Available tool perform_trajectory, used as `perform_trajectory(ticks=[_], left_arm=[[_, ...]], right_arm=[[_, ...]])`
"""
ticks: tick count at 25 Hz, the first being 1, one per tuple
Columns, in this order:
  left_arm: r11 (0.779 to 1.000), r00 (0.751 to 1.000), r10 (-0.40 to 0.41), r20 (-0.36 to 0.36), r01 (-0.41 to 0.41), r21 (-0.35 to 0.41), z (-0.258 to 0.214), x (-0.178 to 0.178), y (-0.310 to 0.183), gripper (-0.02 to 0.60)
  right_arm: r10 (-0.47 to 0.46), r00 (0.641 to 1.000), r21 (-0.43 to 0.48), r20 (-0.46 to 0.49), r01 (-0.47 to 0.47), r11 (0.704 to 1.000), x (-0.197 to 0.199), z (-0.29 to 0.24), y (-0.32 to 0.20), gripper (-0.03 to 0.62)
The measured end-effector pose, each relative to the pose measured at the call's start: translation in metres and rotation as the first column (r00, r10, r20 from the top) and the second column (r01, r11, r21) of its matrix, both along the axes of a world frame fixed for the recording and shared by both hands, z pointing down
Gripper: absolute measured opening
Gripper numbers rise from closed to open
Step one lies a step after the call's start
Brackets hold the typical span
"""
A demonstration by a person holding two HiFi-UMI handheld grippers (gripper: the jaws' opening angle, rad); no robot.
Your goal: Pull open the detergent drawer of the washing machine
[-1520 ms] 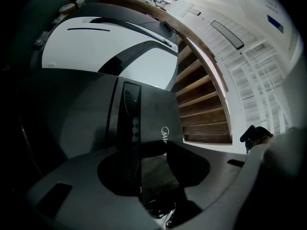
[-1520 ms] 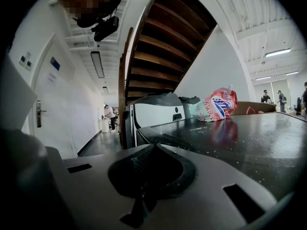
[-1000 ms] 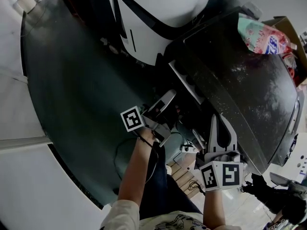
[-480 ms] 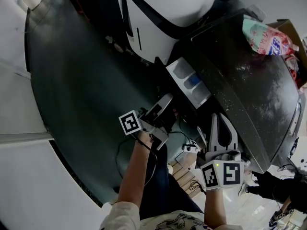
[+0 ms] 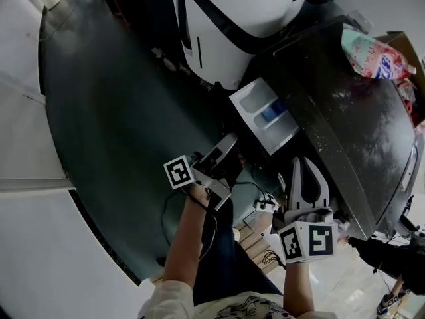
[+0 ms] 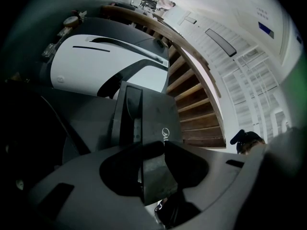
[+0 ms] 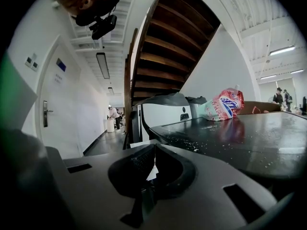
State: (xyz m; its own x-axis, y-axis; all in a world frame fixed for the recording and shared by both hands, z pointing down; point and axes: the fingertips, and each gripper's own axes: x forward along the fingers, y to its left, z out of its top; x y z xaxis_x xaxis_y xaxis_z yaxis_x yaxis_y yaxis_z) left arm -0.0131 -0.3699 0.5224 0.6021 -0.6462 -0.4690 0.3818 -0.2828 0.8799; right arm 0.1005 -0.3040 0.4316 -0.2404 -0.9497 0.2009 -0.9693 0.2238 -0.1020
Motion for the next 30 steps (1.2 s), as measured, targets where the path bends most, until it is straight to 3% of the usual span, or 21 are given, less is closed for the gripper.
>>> perform_trajectory(ticks=[30], left_arm=[[1.0, 1.0, -0.015, 0.009, 0.015, 0.006, 0.002, -0.025, 0.02, 0.156]], right_arm=[[-0.045, 0.999, -0.003, 0.003, 0.045, 0.999, -0.023, 0.003, 0.009, 0.018]])
